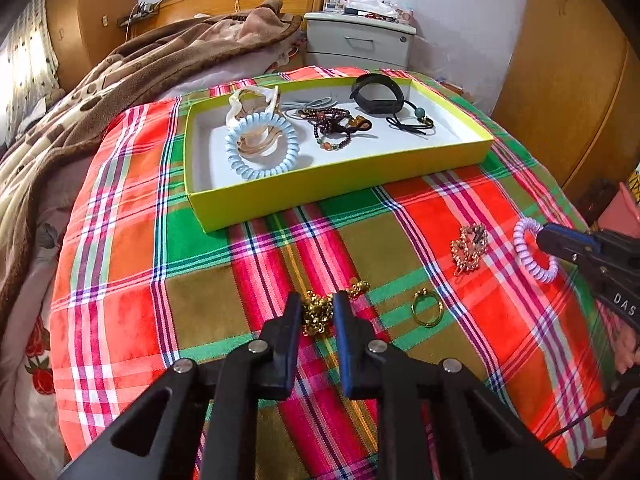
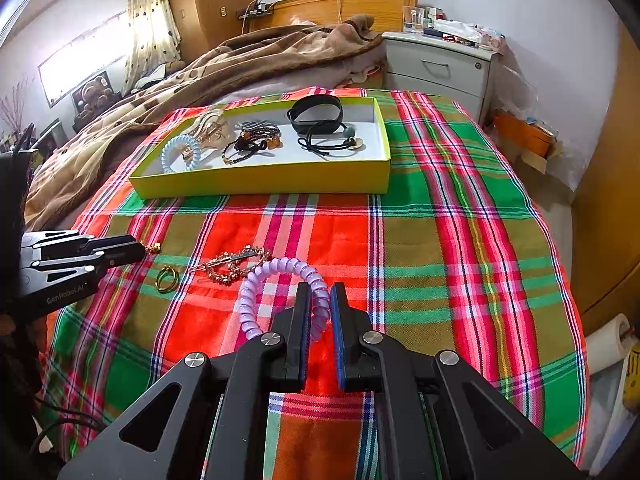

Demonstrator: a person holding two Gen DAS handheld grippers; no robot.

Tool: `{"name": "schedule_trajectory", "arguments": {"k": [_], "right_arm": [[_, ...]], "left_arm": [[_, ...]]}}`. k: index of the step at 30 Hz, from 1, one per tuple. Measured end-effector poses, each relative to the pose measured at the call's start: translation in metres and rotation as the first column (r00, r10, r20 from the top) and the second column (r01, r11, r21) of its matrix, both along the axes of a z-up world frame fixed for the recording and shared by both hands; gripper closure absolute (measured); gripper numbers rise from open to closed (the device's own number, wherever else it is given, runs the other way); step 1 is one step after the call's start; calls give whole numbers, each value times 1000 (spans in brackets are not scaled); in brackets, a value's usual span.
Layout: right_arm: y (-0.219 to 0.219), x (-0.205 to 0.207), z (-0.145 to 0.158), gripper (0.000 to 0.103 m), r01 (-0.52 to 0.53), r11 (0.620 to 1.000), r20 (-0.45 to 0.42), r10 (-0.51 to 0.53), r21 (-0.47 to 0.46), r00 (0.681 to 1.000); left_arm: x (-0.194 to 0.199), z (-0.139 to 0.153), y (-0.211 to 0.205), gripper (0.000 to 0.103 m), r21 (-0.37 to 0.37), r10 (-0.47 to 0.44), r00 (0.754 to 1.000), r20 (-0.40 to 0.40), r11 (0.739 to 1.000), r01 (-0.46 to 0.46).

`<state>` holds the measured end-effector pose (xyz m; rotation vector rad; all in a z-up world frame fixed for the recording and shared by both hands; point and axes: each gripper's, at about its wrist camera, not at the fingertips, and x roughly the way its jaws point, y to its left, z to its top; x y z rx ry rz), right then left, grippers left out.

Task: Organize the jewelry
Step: 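Grasp the lavender coiled hair tie with the right tool while the left grasps the gold chain, then carry the gold chain with the left tool while the right carries the hair tie into the box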

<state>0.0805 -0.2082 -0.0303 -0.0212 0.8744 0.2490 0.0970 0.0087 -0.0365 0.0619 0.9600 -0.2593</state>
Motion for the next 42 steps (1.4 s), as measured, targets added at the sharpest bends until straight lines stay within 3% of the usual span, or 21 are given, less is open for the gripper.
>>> {"name": "schedule_trajectory", "arguments": {"k": [19, 34, 42], "right_arm": [[-3, -1, 7, 93, 8, 1000, 16, -9, 12, 1000], [-8, -5, 21, 93, 15, 999, 52, -17, 36, 998], [-7, 4, 42, 93, 5, 999, 93, -9, 44, 996]], "left_arm": [[-3, 19, 7, 91, -79, 14, 999, 44, 997, -10], [-7, 50, 16, 91, -198, 13, 997, 81, 980, 3], [-2, 72, 15, 91, -187, 20, 992, 122, 982, 3]]}}
